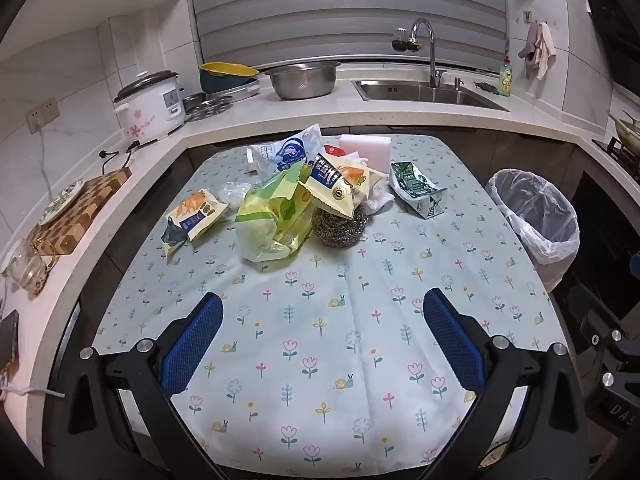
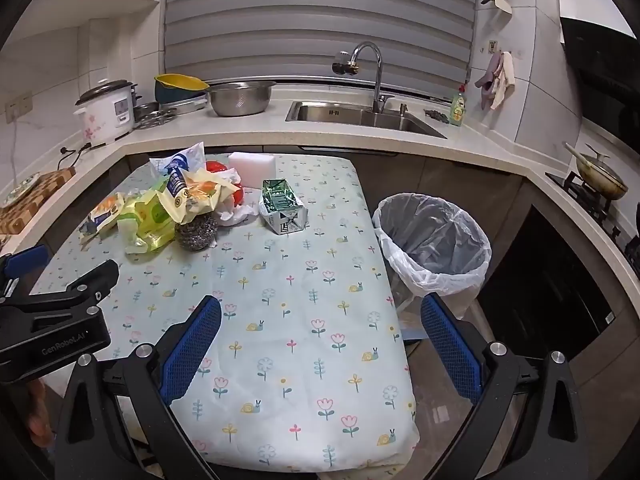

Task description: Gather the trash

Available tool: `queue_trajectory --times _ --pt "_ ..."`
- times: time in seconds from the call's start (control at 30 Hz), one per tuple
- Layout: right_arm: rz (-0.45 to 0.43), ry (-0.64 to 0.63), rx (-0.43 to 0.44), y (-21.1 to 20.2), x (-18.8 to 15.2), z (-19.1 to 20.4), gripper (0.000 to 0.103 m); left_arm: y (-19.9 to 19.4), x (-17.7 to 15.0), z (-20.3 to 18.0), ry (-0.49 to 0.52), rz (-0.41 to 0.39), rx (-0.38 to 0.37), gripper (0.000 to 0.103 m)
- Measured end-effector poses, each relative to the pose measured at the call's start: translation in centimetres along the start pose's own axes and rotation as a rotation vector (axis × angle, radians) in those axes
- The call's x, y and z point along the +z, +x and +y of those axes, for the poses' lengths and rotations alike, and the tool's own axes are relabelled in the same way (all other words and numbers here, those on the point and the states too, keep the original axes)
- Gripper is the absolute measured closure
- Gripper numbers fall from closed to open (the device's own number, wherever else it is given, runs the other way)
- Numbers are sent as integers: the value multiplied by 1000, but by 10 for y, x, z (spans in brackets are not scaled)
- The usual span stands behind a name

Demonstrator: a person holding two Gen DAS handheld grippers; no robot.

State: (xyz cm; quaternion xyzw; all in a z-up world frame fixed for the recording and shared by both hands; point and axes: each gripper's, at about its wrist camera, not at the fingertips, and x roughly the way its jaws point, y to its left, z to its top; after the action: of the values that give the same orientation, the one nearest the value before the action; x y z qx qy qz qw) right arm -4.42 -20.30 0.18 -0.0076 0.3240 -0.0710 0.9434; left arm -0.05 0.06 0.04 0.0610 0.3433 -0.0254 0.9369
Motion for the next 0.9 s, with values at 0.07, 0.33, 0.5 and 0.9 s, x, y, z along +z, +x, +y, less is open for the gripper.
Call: queue_trajectory --times 0.07,0.33,0.5,0.9 --pt "4 3 4 1 0 -1 7 0 0 0 3 3 0 7" --pt "6 4 7 4 -1 -2 7 3 5 -8 12 13 -5 7" --pt "9 -5 -1 7 -1 -3 7 4 3 -5 6 12 -9 7" --pt "12 0 -13 7 0 -2 7 3 1 -5 -5 8 -17 7"
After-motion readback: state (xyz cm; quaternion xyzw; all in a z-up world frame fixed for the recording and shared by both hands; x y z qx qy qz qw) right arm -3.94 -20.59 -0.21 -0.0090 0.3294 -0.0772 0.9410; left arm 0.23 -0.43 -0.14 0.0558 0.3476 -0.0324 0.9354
